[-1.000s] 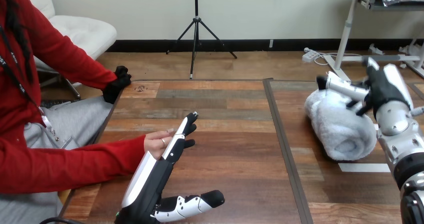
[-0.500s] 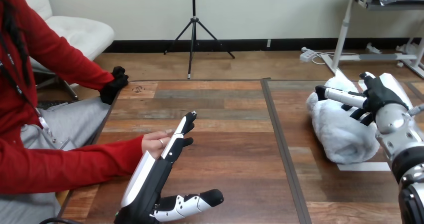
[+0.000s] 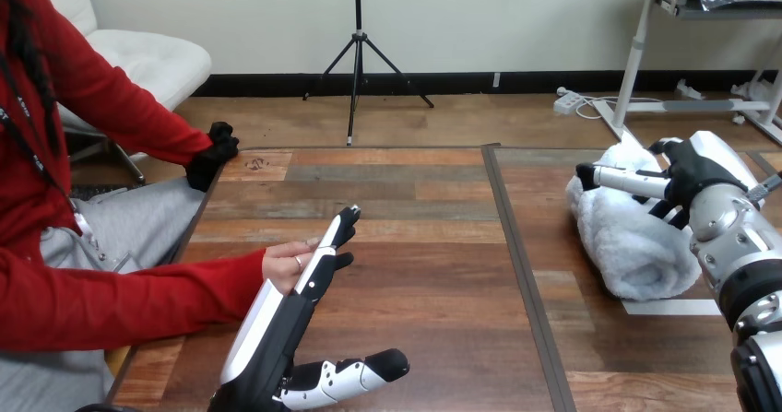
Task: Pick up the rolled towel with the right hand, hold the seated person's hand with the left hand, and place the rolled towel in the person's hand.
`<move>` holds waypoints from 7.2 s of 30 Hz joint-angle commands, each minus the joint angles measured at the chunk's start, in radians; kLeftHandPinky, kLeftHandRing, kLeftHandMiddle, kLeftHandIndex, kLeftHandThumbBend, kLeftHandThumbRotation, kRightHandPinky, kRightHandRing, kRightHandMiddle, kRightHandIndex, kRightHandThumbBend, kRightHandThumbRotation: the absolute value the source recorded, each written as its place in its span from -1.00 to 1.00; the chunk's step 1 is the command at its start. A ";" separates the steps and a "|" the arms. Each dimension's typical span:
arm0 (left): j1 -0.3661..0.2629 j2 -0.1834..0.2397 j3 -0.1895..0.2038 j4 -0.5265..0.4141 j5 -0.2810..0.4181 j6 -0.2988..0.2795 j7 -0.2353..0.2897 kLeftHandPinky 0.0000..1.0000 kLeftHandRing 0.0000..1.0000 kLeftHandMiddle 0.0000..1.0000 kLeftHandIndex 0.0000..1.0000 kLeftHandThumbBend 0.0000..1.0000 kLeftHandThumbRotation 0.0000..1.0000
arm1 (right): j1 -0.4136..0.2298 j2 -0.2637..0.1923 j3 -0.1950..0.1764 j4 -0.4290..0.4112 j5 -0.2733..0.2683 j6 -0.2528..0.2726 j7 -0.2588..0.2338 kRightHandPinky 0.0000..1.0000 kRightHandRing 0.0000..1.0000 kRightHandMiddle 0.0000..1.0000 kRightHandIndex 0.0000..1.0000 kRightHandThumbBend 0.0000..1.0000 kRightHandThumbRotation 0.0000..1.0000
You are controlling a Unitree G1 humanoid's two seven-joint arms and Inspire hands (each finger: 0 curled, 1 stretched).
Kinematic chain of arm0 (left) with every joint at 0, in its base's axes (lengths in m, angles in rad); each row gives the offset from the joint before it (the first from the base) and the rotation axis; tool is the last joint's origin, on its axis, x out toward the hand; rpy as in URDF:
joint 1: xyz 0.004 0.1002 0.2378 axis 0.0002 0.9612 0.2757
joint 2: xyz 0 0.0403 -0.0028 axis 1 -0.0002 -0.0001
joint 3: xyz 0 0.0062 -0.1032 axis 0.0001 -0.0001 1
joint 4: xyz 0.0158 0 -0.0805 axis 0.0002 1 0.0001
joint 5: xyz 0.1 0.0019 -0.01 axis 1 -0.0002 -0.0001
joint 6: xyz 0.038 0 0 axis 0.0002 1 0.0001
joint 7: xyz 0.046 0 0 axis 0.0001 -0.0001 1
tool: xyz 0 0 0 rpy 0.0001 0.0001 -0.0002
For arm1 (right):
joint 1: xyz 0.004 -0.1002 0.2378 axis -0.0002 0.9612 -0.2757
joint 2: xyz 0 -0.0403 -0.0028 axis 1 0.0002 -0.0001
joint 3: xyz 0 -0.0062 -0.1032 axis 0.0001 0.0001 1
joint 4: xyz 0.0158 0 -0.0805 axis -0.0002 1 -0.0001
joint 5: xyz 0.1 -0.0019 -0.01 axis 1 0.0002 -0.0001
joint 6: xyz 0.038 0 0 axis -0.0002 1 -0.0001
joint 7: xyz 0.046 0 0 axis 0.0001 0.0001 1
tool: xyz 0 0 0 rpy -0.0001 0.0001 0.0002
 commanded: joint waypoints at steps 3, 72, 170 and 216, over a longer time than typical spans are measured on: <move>-0.017 0.003 0.009 -0.054 -0.025 -0.025 -0.011 0.79 0.94 1.00 1.00 1.00 0.43 | -0.010 0.000 0.045 0.029 -0.037 0.039 0.033 -0.23 0.23 0.40 0.53 1.00 0.34; 0.015 0.005 0.005 -0.090 -0.218 -0.098 -0.192 0.77 0.92 0.97 0.96 1.00 0.19 | 0.095 0.068 0.114 0.031 -0.053 0.060 0.016 -0.01 0.51 0.69 0.80 1.00 -0.03; -0.035 -0.007 0.028 -0.055 -0.257 -0.108 -0.268 0.74 0.90 0.94 0.93 1.00 0.19 | 0.014 -0.052 -0.047 -0.086 0.162 -0.121 0.026 -0.67 -0.50 -0.24 0.91 1.00 0.21; -0.086 -0.017 0.037 0.006 -0.233 -0.128 -0.261 0.74 0.89 0.94 0.93 1.00 0.21 | -0.010 -0.150 -0.042 -0.229 0.135 -0.124 0.089 -0.46 -0.11 0.10 0.84 1.00 0.29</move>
